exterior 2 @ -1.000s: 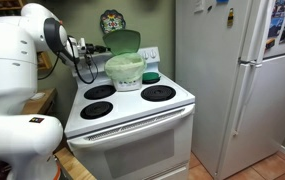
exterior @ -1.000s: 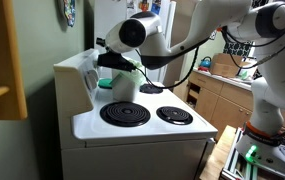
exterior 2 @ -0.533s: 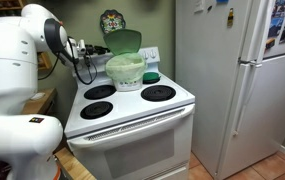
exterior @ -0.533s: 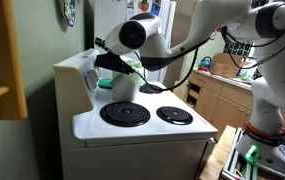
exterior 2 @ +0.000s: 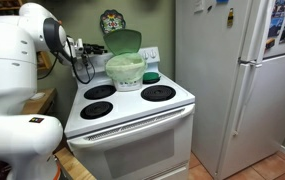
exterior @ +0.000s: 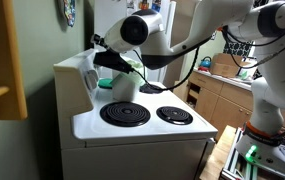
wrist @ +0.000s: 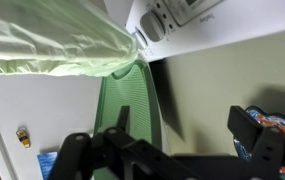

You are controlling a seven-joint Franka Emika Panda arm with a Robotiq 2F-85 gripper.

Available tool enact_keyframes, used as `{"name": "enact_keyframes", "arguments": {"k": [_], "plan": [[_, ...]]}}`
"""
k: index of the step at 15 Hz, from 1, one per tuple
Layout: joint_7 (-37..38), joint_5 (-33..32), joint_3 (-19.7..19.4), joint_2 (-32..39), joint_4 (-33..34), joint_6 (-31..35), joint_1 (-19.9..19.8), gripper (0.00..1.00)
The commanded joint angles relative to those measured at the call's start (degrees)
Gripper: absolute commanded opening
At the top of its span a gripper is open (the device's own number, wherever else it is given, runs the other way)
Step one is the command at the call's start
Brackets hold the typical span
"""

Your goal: Close the white and green bin.

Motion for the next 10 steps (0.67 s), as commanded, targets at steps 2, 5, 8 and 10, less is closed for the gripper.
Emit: {"name": "enact_keyframes", "arguments": {"k": [2,5,8,10], "plan": [[0.99,-0.03,-0.27,-2.74,-1.13,-3.22,0.11,1.00],[3.35,1.35,-0.03,-4.27,-0.58,-7.31,-0.19,0.99],[2.12,1.46,0.15,-3.56,0.96,-8.37,-0.32,1.00],[2.17,2.81,0.15,-4.15,1.49,-9.64,-0.39,1.00]]}}
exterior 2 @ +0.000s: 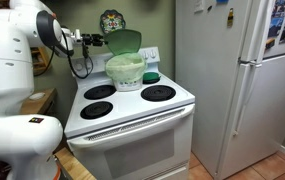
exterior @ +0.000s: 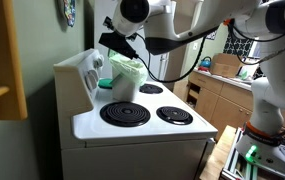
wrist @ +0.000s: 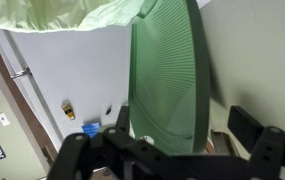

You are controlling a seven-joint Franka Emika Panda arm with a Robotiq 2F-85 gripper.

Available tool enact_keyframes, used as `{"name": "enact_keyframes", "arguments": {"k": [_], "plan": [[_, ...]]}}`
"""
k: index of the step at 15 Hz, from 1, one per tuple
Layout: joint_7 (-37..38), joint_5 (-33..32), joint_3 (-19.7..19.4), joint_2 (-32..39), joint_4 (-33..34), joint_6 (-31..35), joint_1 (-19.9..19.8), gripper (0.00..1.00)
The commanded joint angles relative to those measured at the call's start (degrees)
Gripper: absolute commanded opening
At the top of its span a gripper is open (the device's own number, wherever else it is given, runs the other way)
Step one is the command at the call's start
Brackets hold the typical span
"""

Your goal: Close the white and green bin.

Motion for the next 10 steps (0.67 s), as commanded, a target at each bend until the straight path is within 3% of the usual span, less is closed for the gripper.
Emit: {"name": "enact_keyframes", "arguments": {"k": [1,10], "plan": [[-0.17,0.10,0.23,0.23,0.51,-0.20,-0.11,1.00],[0.41,15.35,1.01,-0.52,7.21,-11.22,0.04,1.00]]}}
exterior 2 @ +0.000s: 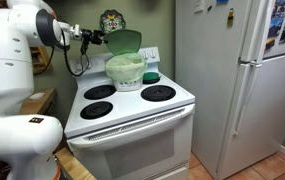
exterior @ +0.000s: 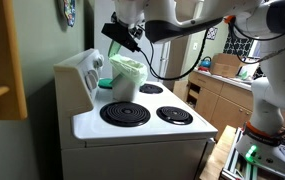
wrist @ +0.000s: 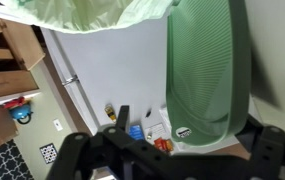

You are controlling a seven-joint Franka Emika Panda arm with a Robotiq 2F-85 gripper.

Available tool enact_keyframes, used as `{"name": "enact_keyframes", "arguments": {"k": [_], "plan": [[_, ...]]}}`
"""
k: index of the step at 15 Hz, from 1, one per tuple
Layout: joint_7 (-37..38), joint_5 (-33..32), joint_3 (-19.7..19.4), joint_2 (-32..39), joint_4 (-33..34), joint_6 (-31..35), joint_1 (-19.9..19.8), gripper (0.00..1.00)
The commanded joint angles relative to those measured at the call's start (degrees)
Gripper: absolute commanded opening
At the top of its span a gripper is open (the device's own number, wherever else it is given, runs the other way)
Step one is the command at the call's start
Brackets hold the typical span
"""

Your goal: Close the white and green bin.

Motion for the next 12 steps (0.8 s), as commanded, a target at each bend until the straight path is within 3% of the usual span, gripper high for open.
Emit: {"name": "enact_keyframes", "arguments": {"k": [1,10,12], "plan": [[-0.03,7.62,0.74,-0.10,3.21,-4.41,0.16,1.00],[2.60,23.37,0.66,-0.96,5.35,-10.12,-1.10,1.00],[2.59,25.79,1.13,-1.45,5.72,-8.67,-1.45,1.00]]}}
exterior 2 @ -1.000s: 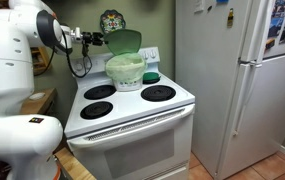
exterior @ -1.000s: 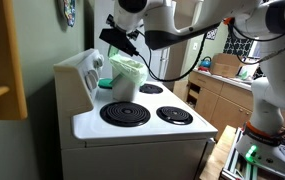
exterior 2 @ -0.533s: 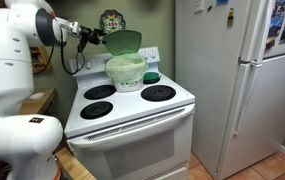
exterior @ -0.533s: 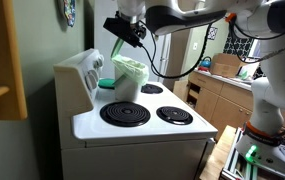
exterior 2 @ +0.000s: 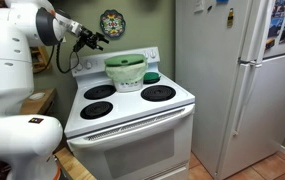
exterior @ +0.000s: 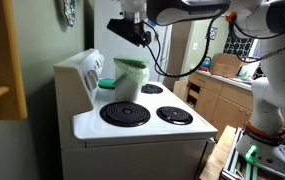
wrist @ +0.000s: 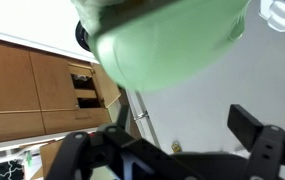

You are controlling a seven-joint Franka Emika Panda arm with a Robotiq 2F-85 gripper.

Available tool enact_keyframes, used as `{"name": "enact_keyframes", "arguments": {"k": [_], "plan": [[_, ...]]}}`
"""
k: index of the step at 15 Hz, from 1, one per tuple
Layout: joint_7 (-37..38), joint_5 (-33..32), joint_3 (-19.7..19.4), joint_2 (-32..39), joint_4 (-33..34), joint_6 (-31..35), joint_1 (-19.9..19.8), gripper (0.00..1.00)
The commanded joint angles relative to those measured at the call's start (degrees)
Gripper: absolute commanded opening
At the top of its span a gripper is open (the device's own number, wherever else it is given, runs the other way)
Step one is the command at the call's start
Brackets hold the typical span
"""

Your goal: Close the white and green bin.

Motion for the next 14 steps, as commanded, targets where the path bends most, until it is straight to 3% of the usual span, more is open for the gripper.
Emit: {"name": "enact_keyframes", "arguments": {"k": [1,6,13,14], "plan": [[1.13,5.00,0.83,-1.21,0.37,-0.61,-0.68,1.00],[-1.51,6.44,0.70,-3.31,-1.04,0.90,-0.87,1.00],[-4.70,8.53,1.18,-6.54,-4.50,12.81,-2.73,1.00],[-3.48,6.30,0.51,-4.03,-0.97,9.88,-1.21,1.00]]}}
